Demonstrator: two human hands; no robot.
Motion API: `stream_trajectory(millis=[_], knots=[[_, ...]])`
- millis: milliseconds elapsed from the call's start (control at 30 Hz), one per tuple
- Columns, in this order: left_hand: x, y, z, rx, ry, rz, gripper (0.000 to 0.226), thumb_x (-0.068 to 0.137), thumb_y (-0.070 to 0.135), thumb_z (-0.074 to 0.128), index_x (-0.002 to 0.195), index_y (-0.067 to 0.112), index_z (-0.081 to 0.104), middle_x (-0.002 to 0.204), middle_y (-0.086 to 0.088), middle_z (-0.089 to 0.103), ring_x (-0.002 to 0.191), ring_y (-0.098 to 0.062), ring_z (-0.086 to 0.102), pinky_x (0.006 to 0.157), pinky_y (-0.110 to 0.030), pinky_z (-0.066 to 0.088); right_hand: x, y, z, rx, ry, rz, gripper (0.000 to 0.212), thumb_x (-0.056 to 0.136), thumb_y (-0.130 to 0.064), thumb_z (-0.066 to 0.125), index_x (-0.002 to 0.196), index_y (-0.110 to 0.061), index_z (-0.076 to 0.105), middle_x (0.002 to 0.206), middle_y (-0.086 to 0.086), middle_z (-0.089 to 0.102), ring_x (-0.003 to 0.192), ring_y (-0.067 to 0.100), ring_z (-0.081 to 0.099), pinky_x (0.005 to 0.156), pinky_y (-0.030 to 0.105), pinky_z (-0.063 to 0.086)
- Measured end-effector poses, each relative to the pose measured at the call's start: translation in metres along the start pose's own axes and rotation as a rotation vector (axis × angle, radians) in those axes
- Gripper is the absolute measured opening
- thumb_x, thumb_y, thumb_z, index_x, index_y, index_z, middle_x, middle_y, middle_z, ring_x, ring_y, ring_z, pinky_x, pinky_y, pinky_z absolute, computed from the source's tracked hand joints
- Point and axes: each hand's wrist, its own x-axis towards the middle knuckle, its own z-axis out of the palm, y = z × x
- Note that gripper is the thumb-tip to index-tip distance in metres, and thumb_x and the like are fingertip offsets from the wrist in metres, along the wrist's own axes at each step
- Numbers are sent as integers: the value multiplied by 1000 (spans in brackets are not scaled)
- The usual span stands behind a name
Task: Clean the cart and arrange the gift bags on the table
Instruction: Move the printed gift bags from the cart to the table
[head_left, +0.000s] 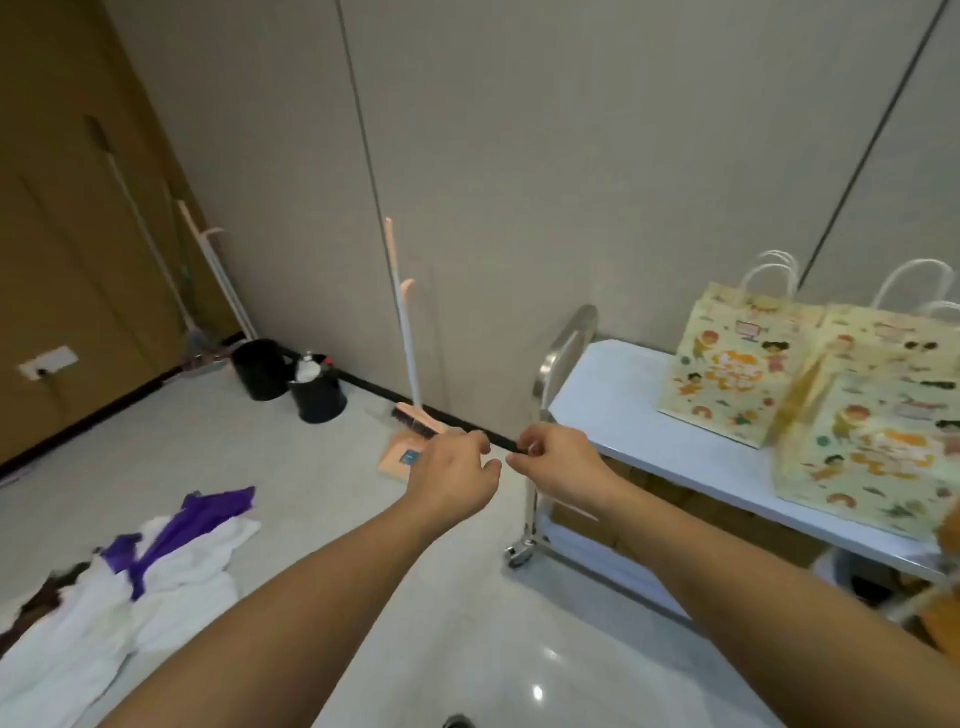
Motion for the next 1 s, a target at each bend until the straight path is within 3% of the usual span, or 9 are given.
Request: stream_trajectory(millis=[100, 200, 433, 600, 733, 900, 1000], knots=[[51, 41, 11, -24, -84, 136, 29, 94, 37, 55, 116, 22, 68, 119, -4, 66, 114, -27, 60, 91, -35, 50, 12, 34, -33, 9, 82, 136, 25, 92, -41, 68, 107, -21, 66, 96, -3, 65, 92, 16, 61, 74, 28, 43], [96, 77, 16, -72, -124, 257, 32, 96, 35, 55, 124, 23, 65, 123, -2, 64, 112, -25, 61, 91, -36, 51, 27, 57, -66, 36, 198, 254, 36, 91, -45, 67, 118, -22, 65, 102, -3, 68, 93, 15, 63, 83, 31, 52], [165, 122, 44, -119, -186, 456, 36, 99, 40, 57, 130, 23, 60, 131, 1, 59, 112, -18, 59, 90, -30, 48, 48, 98, -94, 101, 370, 422, 40, 92, -44, 66, 123, -19, 65, 107, -1, 69, 97, 16, 63, 89, 32, 52], [203, 154, 67, -114, -238, 507, 37, 99, 40, 57, 131, 22, 60, 131, -1, 58, 117, -20, 57, 95, -32, 48, 70, 139, -111, 108, 384, 511, 40, 92, -45, 66, 123, -19, 66, 111, -1, 69, 99, 16, 63, 88, 31, 50], [248, 193, 81, -97, -222, 519, 36, 99, 39, 57, 131, 21, 61, 130, -1, 59, 116, -19, 56, 88, -26, 43, 108, 176, -148, 125, 419, 508, 39, 92, -43, 67, 121, -18, 67, 106, -1, 69, 97, 17, 64, 87, 32, 52], [305, 254, 90, -68, -223, 481, 40, 100, 37, 56, 134, 18, 59, 136, -2, 57, 121, -21, 55, 92, -28, 43, 156, 230, -210, 134, 457, 491, 35, 92, -44, 67, 116, -18, 66, 99, -2, 69, 81, 13, 65, 77, 32, 55], [338, 298, 96, -14, -198, 515, 44, 98, 38, 57, 138, 19, 55, 136, -1, 57, 119, -21, 56, 89, -31, 47, 170, 265, -239, 164, 506, 509, 45, 92, -46, 66, 129, -20, 61, 115, 1, 65, 103, 22, 64, 83, 36, 55]])
